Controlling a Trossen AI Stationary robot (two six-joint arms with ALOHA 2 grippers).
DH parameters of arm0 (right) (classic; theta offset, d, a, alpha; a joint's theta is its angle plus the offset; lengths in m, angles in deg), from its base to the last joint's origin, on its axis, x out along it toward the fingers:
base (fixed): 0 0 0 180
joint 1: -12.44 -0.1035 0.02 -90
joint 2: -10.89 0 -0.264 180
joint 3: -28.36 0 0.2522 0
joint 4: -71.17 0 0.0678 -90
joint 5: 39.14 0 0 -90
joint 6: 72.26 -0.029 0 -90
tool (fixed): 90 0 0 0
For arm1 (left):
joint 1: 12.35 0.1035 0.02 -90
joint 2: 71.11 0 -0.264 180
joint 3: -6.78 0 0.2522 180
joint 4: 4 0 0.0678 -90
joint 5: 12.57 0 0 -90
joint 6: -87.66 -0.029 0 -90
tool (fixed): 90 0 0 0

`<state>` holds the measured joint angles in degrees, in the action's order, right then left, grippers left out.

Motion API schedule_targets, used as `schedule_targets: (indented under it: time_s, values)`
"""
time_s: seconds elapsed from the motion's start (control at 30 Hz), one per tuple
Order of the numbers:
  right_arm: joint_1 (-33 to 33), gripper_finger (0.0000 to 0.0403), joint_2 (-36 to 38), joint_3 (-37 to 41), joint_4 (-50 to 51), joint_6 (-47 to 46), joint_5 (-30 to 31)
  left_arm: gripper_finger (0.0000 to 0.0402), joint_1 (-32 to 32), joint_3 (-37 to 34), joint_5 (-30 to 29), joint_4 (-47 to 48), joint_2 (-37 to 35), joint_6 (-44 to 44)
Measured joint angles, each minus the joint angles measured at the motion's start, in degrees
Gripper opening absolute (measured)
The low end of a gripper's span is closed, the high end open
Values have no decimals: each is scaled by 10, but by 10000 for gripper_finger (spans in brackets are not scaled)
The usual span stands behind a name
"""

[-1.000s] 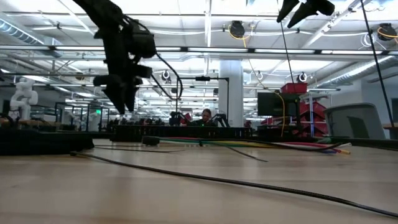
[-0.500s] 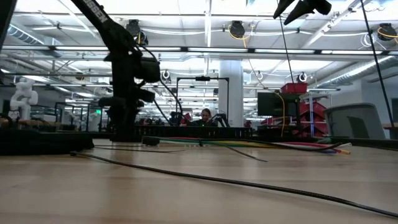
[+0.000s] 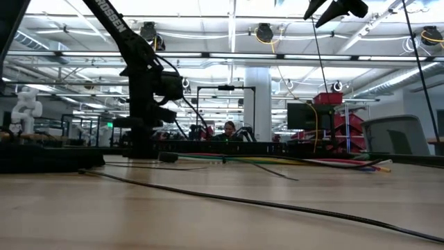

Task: Ziptie cables
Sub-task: Put the zip tied cabled wires into the cable duct

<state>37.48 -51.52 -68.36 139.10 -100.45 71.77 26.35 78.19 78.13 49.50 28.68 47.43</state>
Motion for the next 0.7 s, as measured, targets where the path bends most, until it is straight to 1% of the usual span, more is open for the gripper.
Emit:
schedule_targets:
  time_s: [0.13,0.23,0.47,0.57,0.63,0.7]
  values:
    - [0,217,2,0,0,9,-8,5,-24,0,-15,9,-10,9]
    - [0,217,6,0,-4,10,-7,3,-46,0,-23,25,-36,11]
    - [0,217,23,0,-13,22,-1,2,-81,0,-9,22,-137,57]
    - [0,217,35,0,-13,28,2,1,-96,0,16,30,-185,84]
    - [0,217,44,0,-12,34,8,1,-114,0,15,40,-215,97]
    - [0,217,53,0,-6,36,26,1,-138,0,9,56,-239,114]
